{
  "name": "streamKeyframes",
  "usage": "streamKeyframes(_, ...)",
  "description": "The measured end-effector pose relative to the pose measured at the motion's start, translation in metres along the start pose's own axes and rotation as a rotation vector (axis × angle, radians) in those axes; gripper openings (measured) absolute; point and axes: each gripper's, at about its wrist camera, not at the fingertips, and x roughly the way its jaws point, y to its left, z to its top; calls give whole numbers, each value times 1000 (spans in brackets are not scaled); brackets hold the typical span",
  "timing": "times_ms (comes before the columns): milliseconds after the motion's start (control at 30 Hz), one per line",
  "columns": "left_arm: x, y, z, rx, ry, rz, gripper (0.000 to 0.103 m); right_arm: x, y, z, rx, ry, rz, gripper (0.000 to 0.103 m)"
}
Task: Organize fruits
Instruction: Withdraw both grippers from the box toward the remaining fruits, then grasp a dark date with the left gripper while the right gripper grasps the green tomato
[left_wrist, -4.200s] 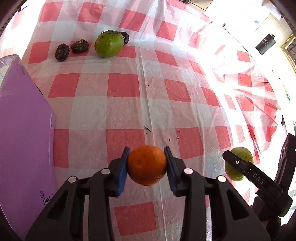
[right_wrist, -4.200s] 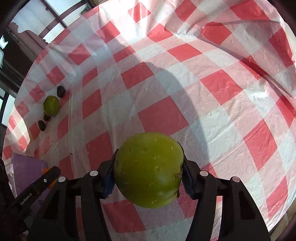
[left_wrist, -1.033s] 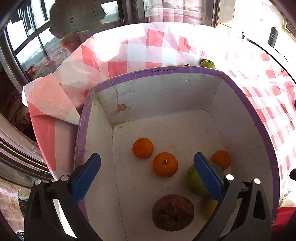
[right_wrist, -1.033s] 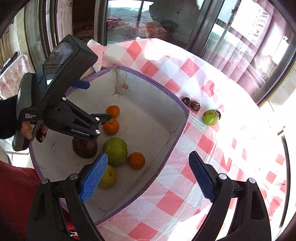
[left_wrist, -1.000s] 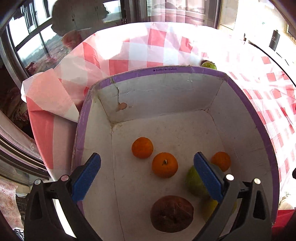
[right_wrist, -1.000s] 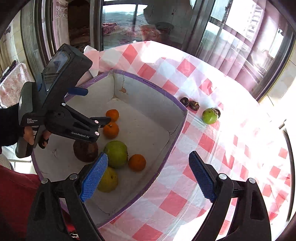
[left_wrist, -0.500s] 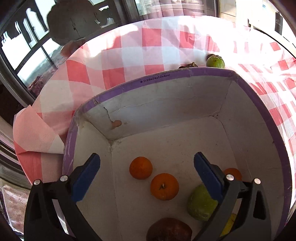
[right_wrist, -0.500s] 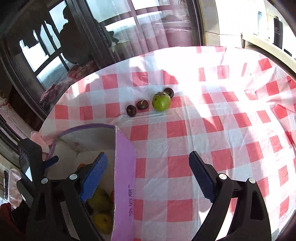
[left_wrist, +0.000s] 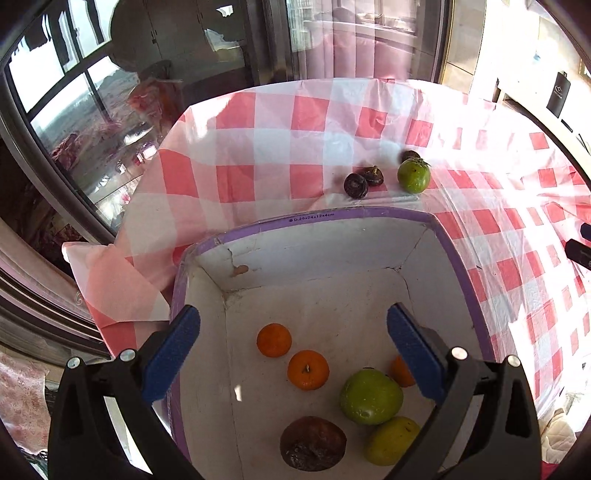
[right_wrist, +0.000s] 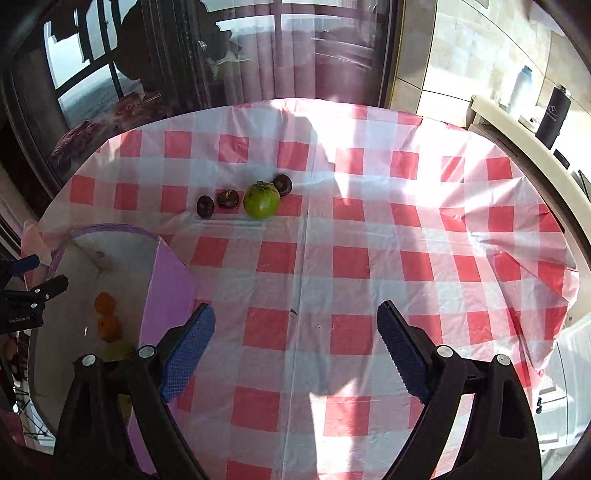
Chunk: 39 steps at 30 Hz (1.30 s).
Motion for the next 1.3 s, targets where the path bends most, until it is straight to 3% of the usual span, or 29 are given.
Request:
streamKeyframes(133,13,2,24,-61,-55,-13,101,49,-3,7,-29,10,104,86)
streamKeyframes(233,34,3,49,-183,-62,-57,101,105,-1,15,-49,35,134,86)
streamKeyframes(400,76,-10,98,-377,-14,-183,101,188,4,46,-1,39,172,86)
streamKeyframes(500,99,-25,128,-382,16,-146,101,217,9,67,12,11,196,86)
streamKeyframes(733,156,-44,179,-321,163,-28,101,268,27,107,-71,-5,199,86)
streamKeyframes(833,184,-49,191,-299,264,-39,101,283,29,114,-97,11,193,85)
streamKeyframes(867,195,-52,194,-280,306,-54,101,284,28,115,-100,4,182,77)
streamKeyframes(933,215,-62,197,-217,385,-80,101,281,24,112,-106,-16,227,62)
streamKeyframes(1133,254,-91,197,110,518,-95,101,272,-4,93,-28,-39,246,60)
streamKeyframes(1200,266,-95,196,171,550,-101,95,268,-13,86,-3,-45,253,61)
streamKeyframes(1300,284,-96,194,207,588,-139,76,264,-22,78,10,-50,262,61)
